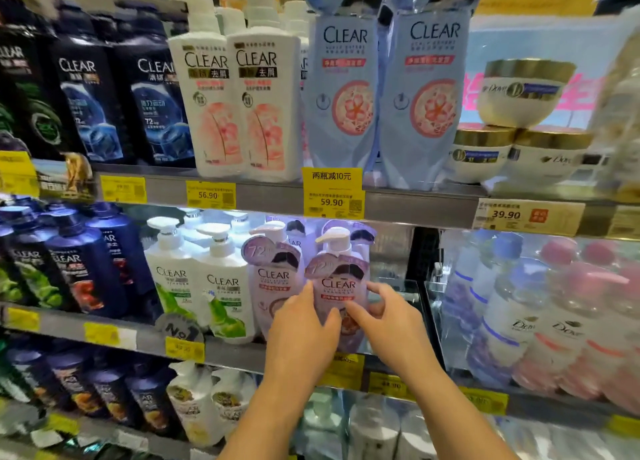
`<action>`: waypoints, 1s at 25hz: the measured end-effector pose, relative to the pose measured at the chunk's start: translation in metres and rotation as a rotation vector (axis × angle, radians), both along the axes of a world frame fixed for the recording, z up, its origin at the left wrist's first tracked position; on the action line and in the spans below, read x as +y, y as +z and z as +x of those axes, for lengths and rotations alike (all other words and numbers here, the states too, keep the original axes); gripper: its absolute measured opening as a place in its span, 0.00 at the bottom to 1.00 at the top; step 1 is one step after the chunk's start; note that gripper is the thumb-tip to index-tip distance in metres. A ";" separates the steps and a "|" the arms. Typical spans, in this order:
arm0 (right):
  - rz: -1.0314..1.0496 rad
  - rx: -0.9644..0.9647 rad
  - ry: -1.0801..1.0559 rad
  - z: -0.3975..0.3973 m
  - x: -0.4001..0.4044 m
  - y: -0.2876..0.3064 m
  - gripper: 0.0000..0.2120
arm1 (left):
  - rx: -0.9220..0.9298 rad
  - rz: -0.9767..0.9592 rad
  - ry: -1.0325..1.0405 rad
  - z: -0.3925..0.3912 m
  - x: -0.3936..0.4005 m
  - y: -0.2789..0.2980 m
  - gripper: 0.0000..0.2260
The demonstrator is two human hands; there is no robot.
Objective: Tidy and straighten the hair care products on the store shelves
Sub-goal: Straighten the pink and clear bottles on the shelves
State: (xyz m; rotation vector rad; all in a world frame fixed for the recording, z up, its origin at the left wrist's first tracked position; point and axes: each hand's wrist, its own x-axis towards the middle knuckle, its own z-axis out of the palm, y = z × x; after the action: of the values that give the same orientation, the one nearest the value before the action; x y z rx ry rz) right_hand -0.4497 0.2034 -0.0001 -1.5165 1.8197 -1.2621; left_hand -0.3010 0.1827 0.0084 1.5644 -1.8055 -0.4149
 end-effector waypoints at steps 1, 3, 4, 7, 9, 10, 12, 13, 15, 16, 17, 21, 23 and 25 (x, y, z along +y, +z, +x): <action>-0.001 0.013 -0.022 0.003 0.002 0.000 0.15 | -0.007 -0.009 -0.013 0.002 0.000 0.000 0.30; 0.001 0.055 -0.067 0.010 0.005 -0.001 0.16 | -0.013 -0.013 -0.046 0.009 -0.001 0.000 0.30; 0.001 0.079 -0.087 0.013 0.006 -0.001 0.17 | -0.009 -0.010 -0.064 0.012 -0.001 0.000 0.29; 0.007 0.126 -0.143 0.018 0.004 -0.001 0.20 | -0.009 -0.004 -0.112 0.014 -0.003 -0.001 0.27; 0.007 0.117 -0.158 0.019 0.003 -0.003 0.21 | -0.008 0.006 -0.146 0.017 -0.003 -0.003 0.26; 0.009 0.097 -0.154 0.019 0.004 -0.005 0.22 | 0.003 0.009 -0.163 0.019 -0.003 -0.004 0.27; 0.025 0.038 -0.128 0.018 0.004 -0.008 0.23 | 0.051 0.012 -0.177 0.023 -0.001 -0.005 0.28; 0.037 0.008 -0.112 0.018 0.005 -0.008 0.22 | 0.078 0.003 -0.168 0.024 0.000 -0.006 0.28; 0.052 -0.043 -0.083 0.017 0.009 -0.009 0.21 | 0.105 -0.044 -0.139 0.025 0.003 -0.005 0.21; 0.050 -0.062 -0.080 0.016 0.012 -0.010 0.21 | 0.112 -0.065 -0.137 0.024 0.005 -0.005 0.16; 0.045 -0.073 -0.089 0.013 0.016 -0.011 0.21 | 0.122 -0.075 -0.154 0.021 0.008 -0.005 0.12; -0.001 -0.115 -0.163 -0.015 0.042 -0.007 0.10 | 0.154 -0.049 -0.365 -0.010 0.022 -0.012 0.06; -0.037 -0.155 -0.201 -0.036 0.061 -0.001 0.06 | 0.145 -0.043 -0.455 -0.035 0.031 -0.016 0.07; -0.076 -0.189 -0.217 -0.053 0.078 0.006 0.06 | 0.143 -0.058 -0.496 -0.056 0.035 -0.018 0.09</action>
State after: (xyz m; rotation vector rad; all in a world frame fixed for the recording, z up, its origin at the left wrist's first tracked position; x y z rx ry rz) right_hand -0.5030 0.2809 0.0063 -1.2150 1.8673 -1.5362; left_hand -0.3574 0.2174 -0.0095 1.0059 -2.0606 -0.6776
